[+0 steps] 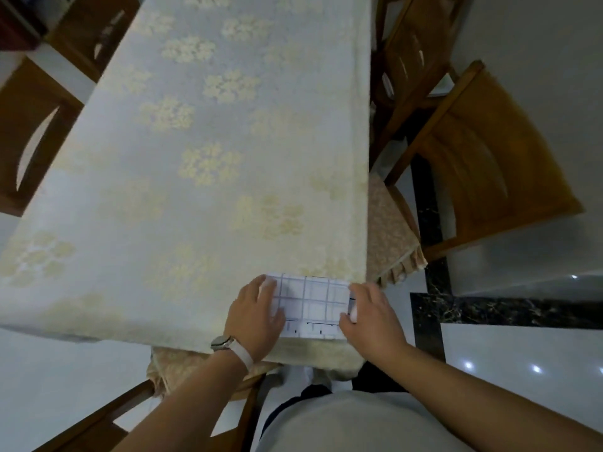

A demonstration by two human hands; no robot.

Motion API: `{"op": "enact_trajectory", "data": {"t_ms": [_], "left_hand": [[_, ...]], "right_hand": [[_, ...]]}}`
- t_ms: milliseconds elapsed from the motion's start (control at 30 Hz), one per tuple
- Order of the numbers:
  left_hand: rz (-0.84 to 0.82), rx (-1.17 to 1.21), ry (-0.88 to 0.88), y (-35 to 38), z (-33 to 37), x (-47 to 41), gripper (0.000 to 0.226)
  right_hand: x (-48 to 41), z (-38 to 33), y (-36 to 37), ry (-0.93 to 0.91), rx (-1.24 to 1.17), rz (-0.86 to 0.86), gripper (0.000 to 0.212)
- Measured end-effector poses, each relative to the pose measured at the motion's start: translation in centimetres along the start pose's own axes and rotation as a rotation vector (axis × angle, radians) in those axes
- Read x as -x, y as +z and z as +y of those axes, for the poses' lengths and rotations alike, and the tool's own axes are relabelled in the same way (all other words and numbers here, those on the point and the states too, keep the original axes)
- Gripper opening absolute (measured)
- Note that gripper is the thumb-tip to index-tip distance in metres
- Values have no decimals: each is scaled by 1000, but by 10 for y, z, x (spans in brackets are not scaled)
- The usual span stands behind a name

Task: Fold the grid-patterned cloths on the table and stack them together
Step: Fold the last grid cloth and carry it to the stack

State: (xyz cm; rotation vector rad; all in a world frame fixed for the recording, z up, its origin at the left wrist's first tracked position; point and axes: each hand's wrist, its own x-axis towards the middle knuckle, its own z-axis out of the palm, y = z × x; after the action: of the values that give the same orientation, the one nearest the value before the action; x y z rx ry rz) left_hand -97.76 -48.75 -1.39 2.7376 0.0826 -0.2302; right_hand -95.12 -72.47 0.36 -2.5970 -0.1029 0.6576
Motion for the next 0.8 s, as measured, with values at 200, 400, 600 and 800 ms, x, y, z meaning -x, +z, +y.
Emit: {"op": "enact_trajectory", "data": {"t_ms": [200, 400, 600, 800], "left_hand": [[-241, -244, 190, 26, 4, 1, 79], [-301, -337, 198, 33, -6, -1, 83], [-291, -330, 231, 38, -12, 0, 80], [-300, -290, 210, 40, -12, 0, 78]], "right_hand": [[-15, -11, -5, -319, 395, -178, 77], [-31, 0, 12, -407, 534, -300, 91], [-40, 9, 18, -429, 556, -335, 93], [-40, 13, 13, -423, 501, -330, 92]]}}
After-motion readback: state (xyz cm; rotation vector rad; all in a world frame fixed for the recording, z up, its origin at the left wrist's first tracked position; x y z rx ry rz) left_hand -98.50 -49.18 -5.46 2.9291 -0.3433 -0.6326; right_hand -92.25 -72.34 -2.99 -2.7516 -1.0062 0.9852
